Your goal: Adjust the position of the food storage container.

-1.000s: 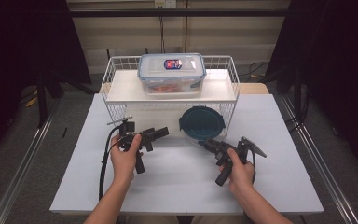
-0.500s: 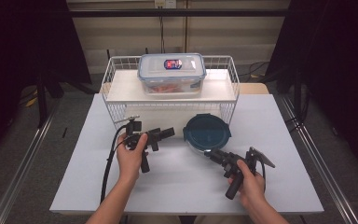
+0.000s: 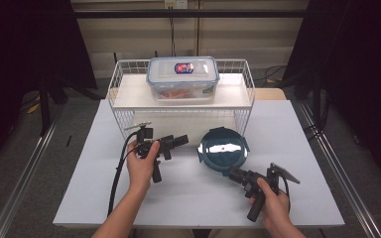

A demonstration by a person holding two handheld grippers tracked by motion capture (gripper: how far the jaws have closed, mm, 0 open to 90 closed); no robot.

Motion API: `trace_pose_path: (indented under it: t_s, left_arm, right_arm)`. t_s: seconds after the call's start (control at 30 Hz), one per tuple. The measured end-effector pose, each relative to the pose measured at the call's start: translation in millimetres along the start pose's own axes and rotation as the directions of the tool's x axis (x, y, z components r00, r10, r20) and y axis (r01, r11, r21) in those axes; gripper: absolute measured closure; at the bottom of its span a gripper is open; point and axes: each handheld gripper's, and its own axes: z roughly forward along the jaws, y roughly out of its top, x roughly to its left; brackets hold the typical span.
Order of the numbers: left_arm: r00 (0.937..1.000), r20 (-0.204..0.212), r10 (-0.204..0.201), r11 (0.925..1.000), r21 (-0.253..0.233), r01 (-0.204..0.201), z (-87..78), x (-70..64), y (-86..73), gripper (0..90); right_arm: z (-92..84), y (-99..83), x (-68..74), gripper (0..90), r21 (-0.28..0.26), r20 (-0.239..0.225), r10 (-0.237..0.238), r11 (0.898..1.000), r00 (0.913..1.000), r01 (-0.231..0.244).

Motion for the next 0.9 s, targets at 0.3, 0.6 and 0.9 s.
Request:
trace_pose_path:
  t_s: [0.3,0.6,0.9]
  left_arm:
    - [1.0,-0.004,0.001,1.0,0.005,-0.001,0.0,0.5,-0.1,6.6]
    - [0.9999,-0.014,0.002,1.0,-0.001,-0.002,-1.7,1.9,0.9,6.4]
    - [0.9996,-0.028,-0.004,0.9999,0.013,0.004,-3.4,5.0,0.8,6.0]
  right_arm:
    - [-11.1,9.9,7.9,44.1,-0.092,0.132,-0.19,0.975,0.973,0.202]
    - [-21.4,34.4,10.6,61.5,-0.176,0.162,-0.266,0.94,0.9503,0.293]
    - [-33.6,70.4,8.7,89.3,-0.254,0.243,-0.316,0.892,0.9172,0.375]
